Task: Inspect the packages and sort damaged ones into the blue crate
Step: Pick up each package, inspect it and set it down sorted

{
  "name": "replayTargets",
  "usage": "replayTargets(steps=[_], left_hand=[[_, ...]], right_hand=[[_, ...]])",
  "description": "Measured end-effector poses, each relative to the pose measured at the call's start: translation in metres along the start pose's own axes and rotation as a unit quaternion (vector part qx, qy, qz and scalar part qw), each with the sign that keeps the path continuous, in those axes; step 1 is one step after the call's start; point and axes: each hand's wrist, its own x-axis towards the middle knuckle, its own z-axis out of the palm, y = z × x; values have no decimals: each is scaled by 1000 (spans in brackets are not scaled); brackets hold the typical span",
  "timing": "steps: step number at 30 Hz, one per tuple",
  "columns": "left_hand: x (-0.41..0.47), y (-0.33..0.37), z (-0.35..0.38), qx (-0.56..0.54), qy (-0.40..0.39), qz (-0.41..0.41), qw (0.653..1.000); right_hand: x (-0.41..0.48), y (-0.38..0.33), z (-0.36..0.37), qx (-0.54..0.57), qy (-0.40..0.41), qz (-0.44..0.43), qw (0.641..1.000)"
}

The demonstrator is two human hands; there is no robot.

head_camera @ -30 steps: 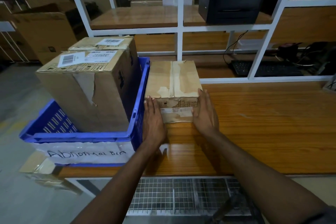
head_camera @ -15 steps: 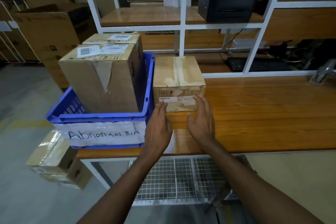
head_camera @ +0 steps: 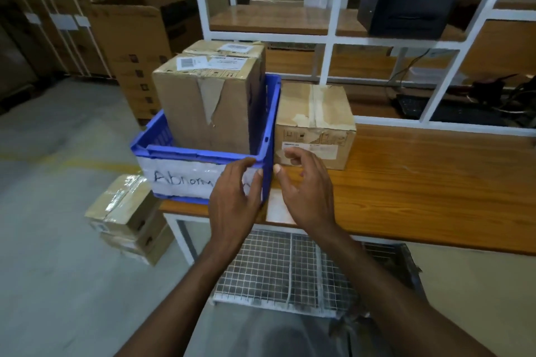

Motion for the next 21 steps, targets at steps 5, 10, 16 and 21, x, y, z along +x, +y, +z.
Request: replayTargets(steps=[5, 10, 16, 21], left_hand=[[-8, -17, -52, -12, 39, -58, 997], [-2, -64, -112, 22, 89, -91, 992], [9, -151, -189, 60, 95, -123, 986], [33, -234, -258, 94, 96, -147, 980]], right_hand=[[-10, -39, 24, 57, -34, -24, 997], [-16, -86, 72, 81, -84, -50, 992], [-33, -142, 169, 98, -139, -39, 985], [-49, -187, 262, 129, -164, 2, 978]])
